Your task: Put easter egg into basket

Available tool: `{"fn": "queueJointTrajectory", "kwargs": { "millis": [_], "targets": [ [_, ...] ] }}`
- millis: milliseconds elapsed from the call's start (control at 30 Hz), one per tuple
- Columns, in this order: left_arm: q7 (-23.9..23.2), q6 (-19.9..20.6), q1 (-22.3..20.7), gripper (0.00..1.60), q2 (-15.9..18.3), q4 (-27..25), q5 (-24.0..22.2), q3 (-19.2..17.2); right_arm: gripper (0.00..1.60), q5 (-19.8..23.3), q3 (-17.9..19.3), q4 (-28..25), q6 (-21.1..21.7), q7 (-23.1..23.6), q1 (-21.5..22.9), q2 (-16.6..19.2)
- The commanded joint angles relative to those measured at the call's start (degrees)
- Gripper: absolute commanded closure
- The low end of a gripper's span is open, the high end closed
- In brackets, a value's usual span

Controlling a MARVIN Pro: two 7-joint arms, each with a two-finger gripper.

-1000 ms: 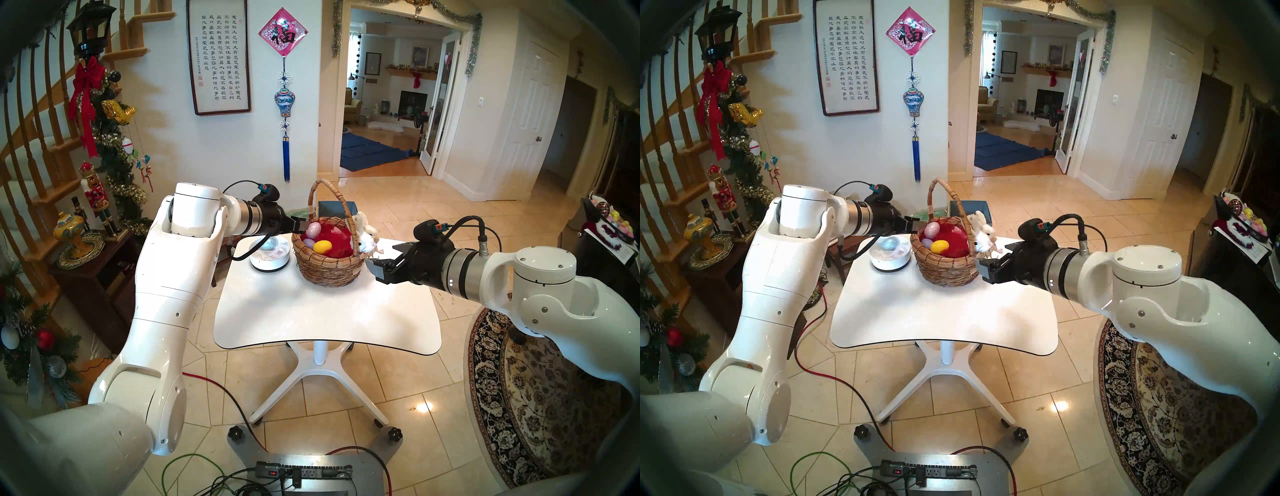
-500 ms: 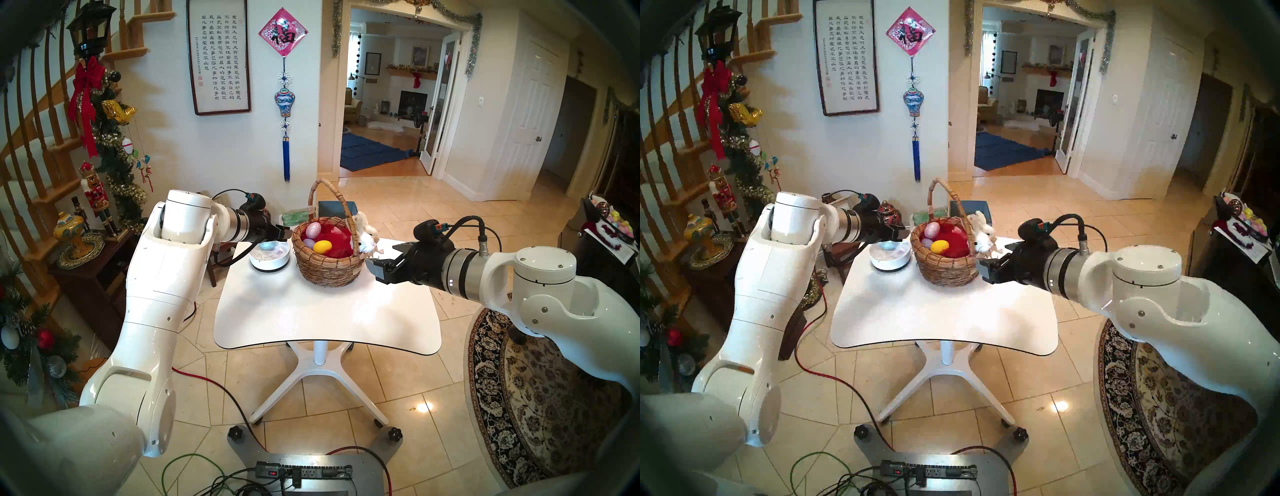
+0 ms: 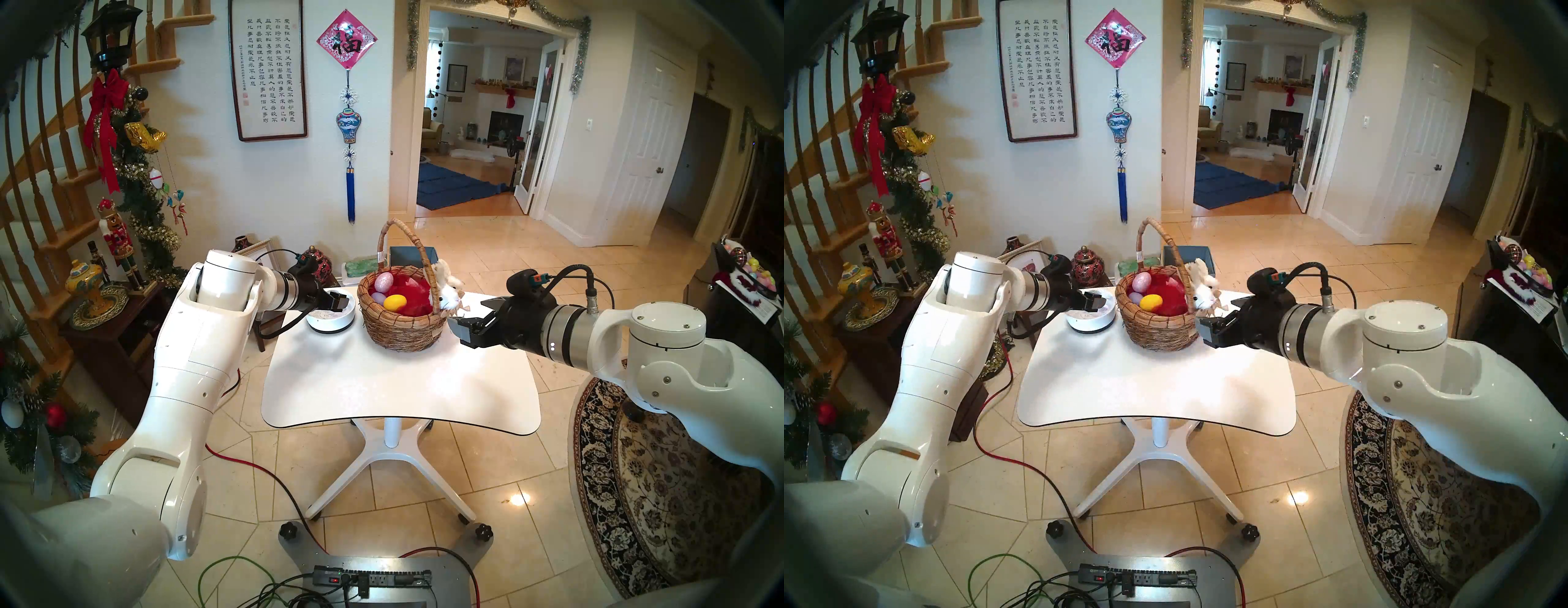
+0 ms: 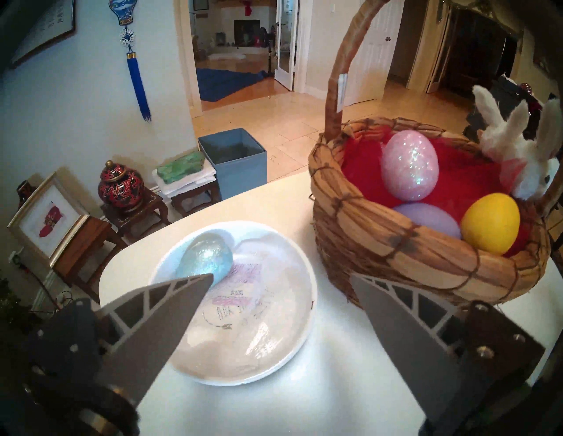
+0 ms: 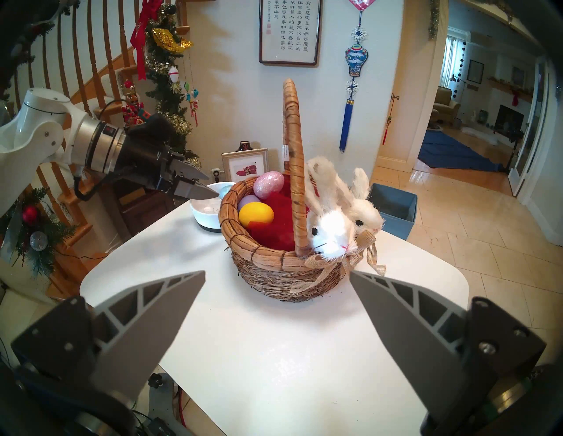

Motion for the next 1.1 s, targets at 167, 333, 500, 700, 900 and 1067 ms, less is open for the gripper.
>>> {"fn": "queueJointTrajectory", "kwargs": {
  "millis": [167, 333, 500, 700, 900, 1067],
  "targets": [
    [0.14, -3.64, -3.74, 0.04, 0.18, 3.18, 0.24, 0.10, 0.00, -0.10, 0.49, -0.03, -0.18, -0.02, 0.57, -0.05],
    [1.50, -5.51, -4.52, 0.06, -0.02, 4.84, 1.18, 0.65, 0.00, -0.10, 0.49, -0.03, -0.18, -0.02, 0.57, -0.05],
    [2.23, -6.52, -5.23, 0.08, -0.33, 6.03, 1.76, 1.11, 0.00, -0.10, 0.49, -0.03, -0.18, -0.02, 0.57, -0.04],
    [2.61, -8.26, -6.12, 0.14, -0.44, 7.53, 2.56, 2.19, 0.00, -0.09, 0.49, -0.03, -0.18, -0.02, 0.57, -0.04],
    [3.19, -9.30, -6.84, 0.23, -0.79, 8.95, 3.15, 2.85, 0.00, -0.09, 0.49, -0.03, -0.18, -0.02, 0.57, -0.04],
    [3.86, -9.87, -7.66, 0.28, -0.99, 10.34, 3.72, 3.24, 0.00, -0.09, 0.49, -0.03, -0.18, -0.02, 0.57, -0.04]
  ]
}}
